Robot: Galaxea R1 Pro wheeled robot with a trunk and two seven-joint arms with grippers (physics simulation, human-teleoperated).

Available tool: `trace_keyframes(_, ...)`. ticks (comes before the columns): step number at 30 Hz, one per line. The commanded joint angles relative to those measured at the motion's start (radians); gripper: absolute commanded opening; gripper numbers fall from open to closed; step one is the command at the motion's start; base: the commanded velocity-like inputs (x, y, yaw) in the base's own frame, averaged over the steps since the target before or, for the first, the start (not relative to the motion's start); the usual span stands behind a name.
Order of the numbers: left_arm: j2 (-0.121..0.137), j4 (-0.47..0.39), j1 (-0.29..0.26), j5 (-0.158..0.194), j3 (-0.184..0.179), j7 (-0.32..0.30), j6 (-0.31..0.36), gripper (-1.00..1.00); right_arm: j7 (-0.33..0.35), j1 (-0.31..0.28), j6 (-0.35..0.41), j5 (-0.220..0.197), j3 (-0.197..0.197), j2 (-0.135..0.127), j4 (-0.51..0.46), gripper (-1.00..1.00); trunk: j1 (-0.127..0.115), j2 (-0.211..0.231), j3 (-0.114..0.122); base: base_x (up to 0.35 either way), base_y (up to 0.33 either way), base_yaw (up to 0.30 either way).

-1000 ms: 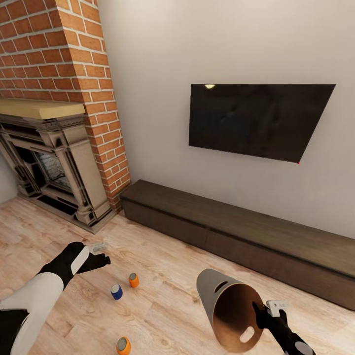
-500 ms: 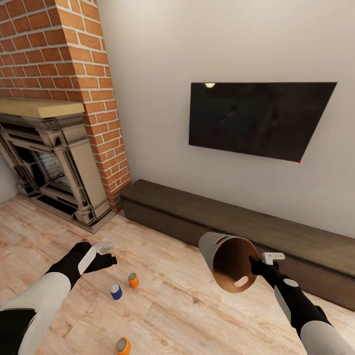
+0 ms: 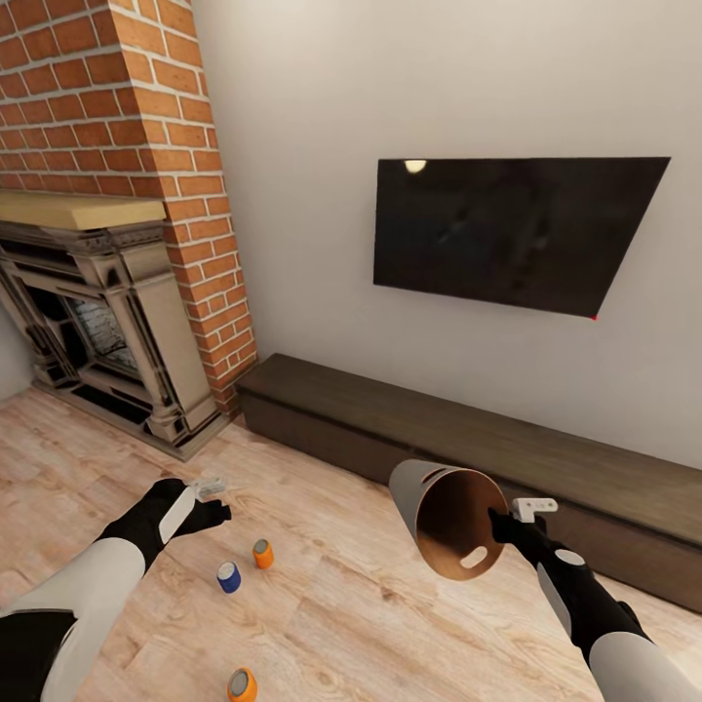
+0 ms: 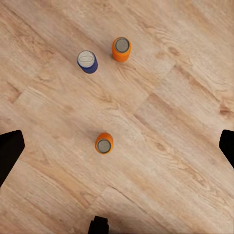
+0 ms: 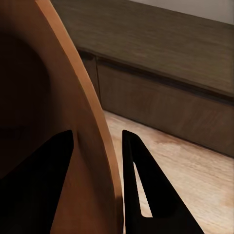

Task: Put the three can of soda from the living room inside the tash can in the kitchen.

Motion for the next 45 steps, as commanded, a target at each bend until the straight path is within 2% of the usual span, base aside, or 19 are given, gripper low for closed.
trace_keyframes(1, 0.0, 0.0, 0.0, 0.0, 0.0, 0.003, -0.003, 1.0, 0.006, -0.001, 0.0, -0.006, -0.002, 0.0, -0.002, -1.0, 0.004, -0.007, -0.003, 0.0, 0.0, 0.0)
trace_keyframes(11, -0.001, 0.0, 0.0, 0.0, 0.0, 0.007, -0.009, 1.0, 0.007, -0.001, 0.0, -0.006, -0.001, 0.0, -0.003, -1.0, 0.042, -0.077, -0.034, 0.0, 0.0, 0.0)
trace_keyframes(26, -0.021, 0.0, 0.0, -0.003, -0.002, 0.006, -0.011, 1.0, 0.007, -0.001, 0.0, -0.006, 0.0, 0.001, -0.003, -1.0, 0.1, -0.182, -0.081, 0.0, 0.0, 0.0)
trace_keyframes(34, -0.023, 0.002, 0.0, -0.004, -0.002, 0.006, -0.037, 1.0, 0.007, -0.001, 0.0, -0.006, 0.0, 0.001, -0.003, -1.0, 0.13, -0.238, -0.106, 0.0, 0.0, 0.0)
trace_keyframes(45, -0.029, 0.002, 0.0, -0.004, -0.002, 0.007, -0.04, 1.0, 0.007, -0.001, -0.001, -0.009, 0.025, 0.002, -0.005, -1.0, 0.173, -0.315, -0.141, 0.0, 0.0, 0.0)
